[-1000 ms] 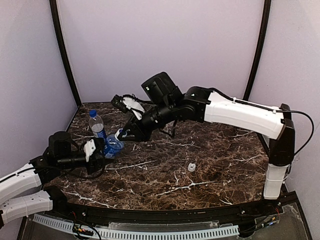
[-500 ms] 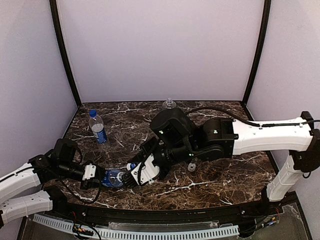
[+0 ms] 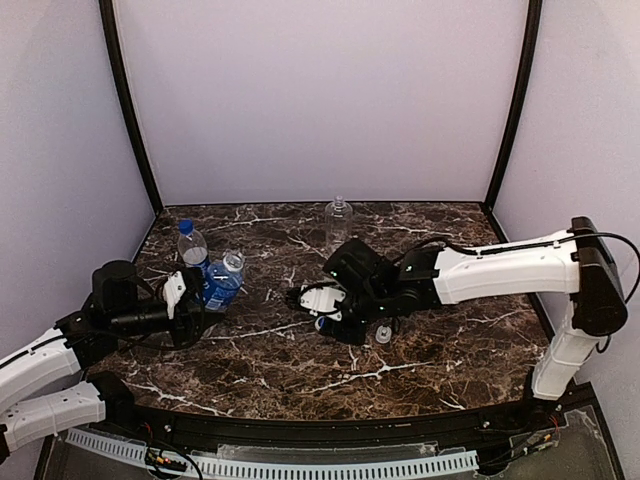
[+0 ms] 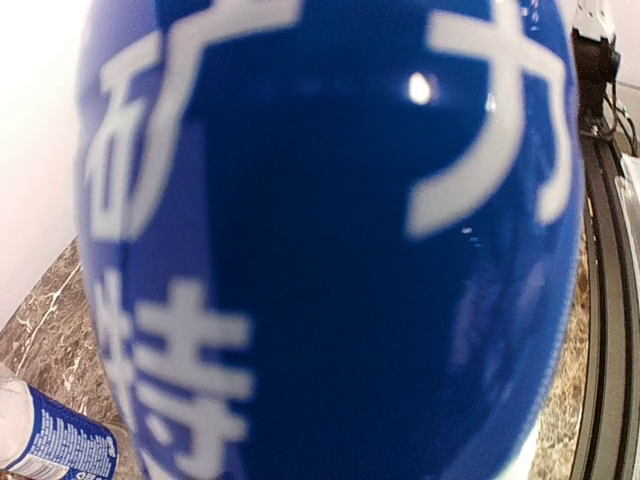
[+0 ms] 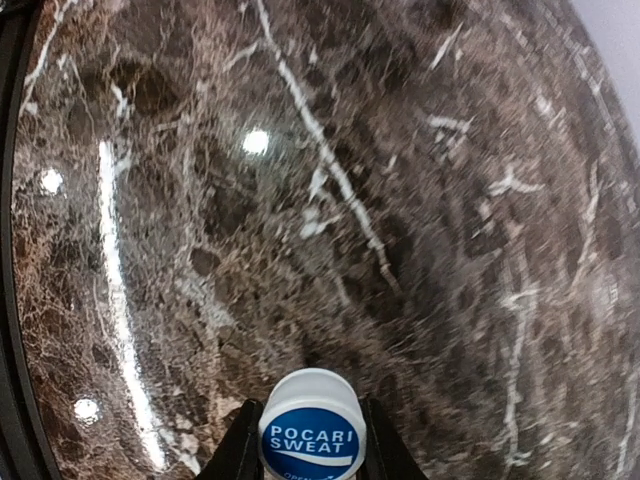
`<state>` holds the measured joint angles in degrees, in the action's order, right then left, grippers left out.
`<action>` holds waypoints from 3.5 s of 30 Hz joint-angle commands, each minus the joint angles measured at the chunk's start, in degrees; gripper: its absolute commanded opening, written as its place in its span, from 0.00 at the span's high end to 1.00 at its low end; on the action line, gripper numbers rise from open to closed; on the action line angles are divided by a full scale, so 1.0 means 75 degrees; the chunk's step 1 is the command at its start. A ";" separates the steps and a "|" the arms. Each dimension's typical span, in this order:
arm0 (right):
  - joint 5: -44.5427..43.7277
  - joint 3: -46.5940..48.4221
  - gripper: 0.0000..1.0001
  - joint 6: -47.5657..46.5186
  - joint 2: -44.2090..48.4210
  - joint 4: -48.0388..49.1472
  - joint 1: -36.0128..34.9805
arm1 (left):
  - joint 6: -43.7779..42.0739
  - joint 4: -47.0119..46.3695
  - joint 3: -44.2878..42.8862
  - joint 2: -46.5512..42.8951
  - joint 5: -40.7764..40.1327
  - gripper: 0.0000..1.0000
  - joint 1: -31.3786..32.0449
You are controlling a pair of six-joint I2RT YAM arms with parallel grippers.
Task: Unscrew the bottle caps
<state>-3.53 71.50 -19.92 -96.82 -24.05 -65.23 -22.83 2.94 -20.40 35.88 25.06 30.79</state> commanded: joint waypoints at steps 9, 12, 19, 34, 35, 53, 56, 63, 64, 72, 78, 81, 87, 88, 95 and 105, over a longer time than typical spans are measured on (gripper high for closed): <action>-0.0313 -0.0378 1.00 0.1819 -0.1817 -0.0153 0.0099 | 0.1069 -0.0745 -0.0037 -0.0037 -0.0096 0.59 -0.0095; -0.0321 -0.0381 0.81 0.1827 -0.1867 -0.0074 0.0156 | 0.1055 -0.0763 -0.0045 -0.0029 -0.0075 0.59 -0.0107; -0.0384 -0.0067 0.02 0.1778 -0.1448 -0.0316 0.0155 | 0.1085 -0.0855 -0.0034 -0.0057 0.0232 0.57 -0.0103; 0.4343 0.1070 0.15 0.2853 -0.0051 0.6217 0.0108 | 0.1082 -0.0877 -0.0270 -0.0101 0.1706 0.54 -0.0103; 0.4346 0.1348 0.16 0.2855 -0.0251 0.6125 0.0077 | 0.1086 -0.0835 -0.0301 -0.0110 0.1685 0.54 -0.0107; 0.4442 0.1939 0.99 0.2983 -0.0990 0.5655 -0.0134 | 0.1067 -0.0799 -0.0394 -0.0033 0.1715 0.53 -0.0111; 0.4366 0.2001 1.00 0.2782 -0.0841 0.5274 -0.0119 | 0.1097 -0.0741 -0.0387 -0.0043 0.1657 0.40 -0.0118; 0.4413 0.1730 1.00 0.2118 0.0060 0.2556 0.0690 | 0.1105 -0.0791 -0.0282 -0.0172 0.0730 0.01 -0.0126; 0.4004 0.1650 1.00 0.1948 0.0212 0.1854 0.0837 | 0.1044 -0.0799 -0.0280 -0.0186 0.0724 0.01 -0.0122; 0.0025 -0.0320 1.00 0.2146 0.2077 0.1133 0.2779 | 0.0954 -0.0838 -0.0188 -0.0162 0.1052 0.01 -0.0120; -0.0265 -0.1033 1.00 0.2472 0.2053 0.3496 0.4847 | 0.0828 -0.0692 -0.0284 -0.0165 0.1028 0.01 -0.0120; -0.0127 -0.0733 1.00 0.2436 0.1223 0.4138 0.5453 | 0.0695 -0.0468 -0.0350 -0.0197 0.1010 0.01 -0.0120; 0.0071 0.0278 1.00 0.2258 -0.0267 0.4247 0.5826 | 0.0579 -0.0254 -0.0390 -0.0165 0.1041 0.01 -0.0144; 0.0049 0.0351 1.00 0.2226 -0.0417 0.4291 0.5835 | 0.0569 -0.0247 -0.0383 -0.0160 0.1036 0.01 -0.0144; 0.0321 0.0246 1.00 0.2397 -0.0857 0.4889 0.5890 | 0.0549 -0.0237 -0.0353 -0.0143 0.1110 0.01 -0.0156; 0.0309 0.0422 0.32 0.2501 -0.0878 0.4544 0.5882 | 0.0565 -0.0362 -0.0293 -0.0125 0.1127 0.01 -0.0156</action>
<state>-1.56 72.51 -1.76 -102.76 9.78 -21.32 -18.44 0.10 -21.65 34.92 32.36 30.00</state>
